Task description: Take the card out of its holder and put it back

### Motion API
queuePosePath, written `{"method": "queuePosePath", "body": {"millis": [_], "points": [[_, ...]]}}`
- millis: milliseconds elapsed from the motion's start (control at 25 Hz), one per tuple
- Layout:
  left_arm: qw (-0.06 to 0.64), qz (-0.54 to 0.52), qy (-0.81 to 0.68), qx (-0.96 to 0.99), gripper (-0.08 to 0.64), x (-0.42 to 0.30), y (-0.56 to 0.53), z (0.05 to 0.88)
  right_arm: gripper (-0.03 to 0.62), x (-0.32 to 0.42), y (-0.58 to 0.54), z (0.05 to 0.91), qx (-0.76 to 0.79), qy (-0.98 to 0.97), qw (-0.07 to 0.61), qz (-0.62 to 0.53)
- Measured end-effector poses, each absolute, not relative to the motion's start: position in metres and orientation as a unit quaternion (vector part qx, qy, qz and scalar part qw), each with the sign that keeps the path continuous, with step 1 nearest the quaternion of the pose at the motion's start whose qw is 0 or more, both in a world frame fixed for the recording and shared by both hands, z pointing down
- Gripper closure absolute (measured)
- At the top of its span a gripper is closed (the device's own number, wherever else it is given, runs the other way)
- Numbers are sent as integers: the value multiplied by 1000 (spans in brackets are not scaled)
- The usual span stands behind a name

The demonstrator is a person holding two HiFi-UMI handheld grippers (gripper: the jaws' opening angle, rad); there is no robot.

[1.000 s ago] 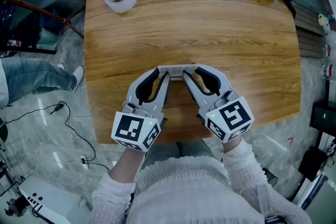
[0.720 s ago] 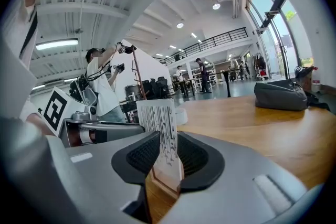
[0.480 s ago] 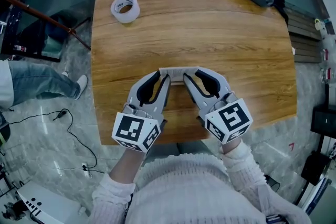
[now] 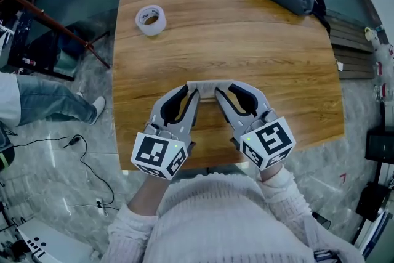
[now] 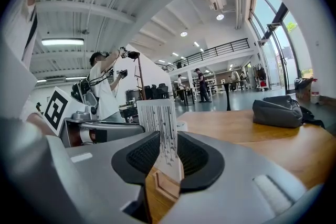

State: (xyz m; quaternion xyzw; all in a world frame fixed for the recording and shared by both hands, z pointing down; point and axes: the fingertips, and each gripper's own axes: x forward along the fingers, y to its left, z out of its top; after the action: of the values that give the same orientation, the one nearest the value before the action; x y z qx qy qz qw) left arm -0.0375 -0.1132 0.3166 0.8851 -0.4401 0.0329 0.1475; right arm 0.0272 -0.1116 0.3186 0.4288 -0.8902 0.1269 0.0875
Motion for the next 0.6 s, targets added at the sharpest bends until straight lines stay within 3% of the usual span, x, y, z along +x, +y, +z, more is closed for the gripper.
{"method": "queuePosePath", "body": {"millis": [600], "points": [[118, 31, -450, 885, 482, -40, -104, 297, 502, 25, -102, 300, 430, -893, 77, 110]]}}
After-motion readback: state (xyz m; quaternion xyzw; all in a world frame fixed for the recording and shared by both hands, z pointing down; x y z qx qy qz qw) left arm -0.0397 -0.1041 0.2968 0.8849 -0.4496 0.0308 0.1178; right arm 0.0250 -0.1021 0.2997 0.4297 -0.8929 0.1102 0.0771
